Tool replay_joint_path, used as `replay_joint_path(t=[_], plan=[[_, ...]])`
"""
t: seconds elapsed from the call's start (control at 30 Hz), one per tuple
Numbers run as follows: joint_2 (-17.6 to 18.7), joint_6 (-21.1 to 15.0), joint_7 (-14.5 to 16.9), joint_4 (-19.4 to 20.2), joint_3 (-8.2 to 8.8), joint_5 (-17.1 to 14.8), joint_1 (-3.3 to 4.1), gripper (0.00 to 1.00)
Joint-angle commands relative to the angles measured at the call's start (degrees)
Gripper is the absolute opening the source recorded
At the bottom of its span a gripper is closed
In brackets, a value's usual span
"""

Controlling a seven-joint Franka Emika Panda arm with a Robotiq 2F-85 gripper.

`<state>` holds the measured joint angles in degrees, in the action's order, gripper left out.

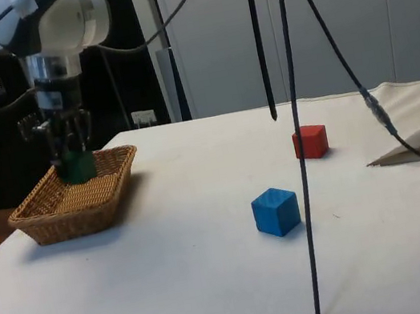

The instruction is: Pick up exactly two blocks and place them into the basket.

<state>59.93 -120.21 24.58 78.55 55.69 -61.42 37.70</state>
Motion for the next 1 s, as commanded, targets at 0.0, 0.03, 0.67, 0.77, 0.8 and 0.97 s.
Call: replay_joint_path(t=[0.0,0.03,0.67,0.77,0.8,0.97], plan=[[1.0,0.9,-0.6,-2.1,-0.8,-0.6,-1.2,0.0],[1.0,0.9,-0.6,-2.1,-0.8,-0.6,-1.2,0.0],[8.3,-0.1,0.0,-7.3,-1.03,-7.4,-1.83,0.0],[8.9,-0.1,0.0,-7.8,-0.86,-8.0,-2.06,0.25],[8.9,-0.1,0.0,-8.0,-0.86,-8.0,-2.12,0.36],[9.1,-0.1,0.1,-8.1,-0.92,-8.0,-2.18,0.76]])
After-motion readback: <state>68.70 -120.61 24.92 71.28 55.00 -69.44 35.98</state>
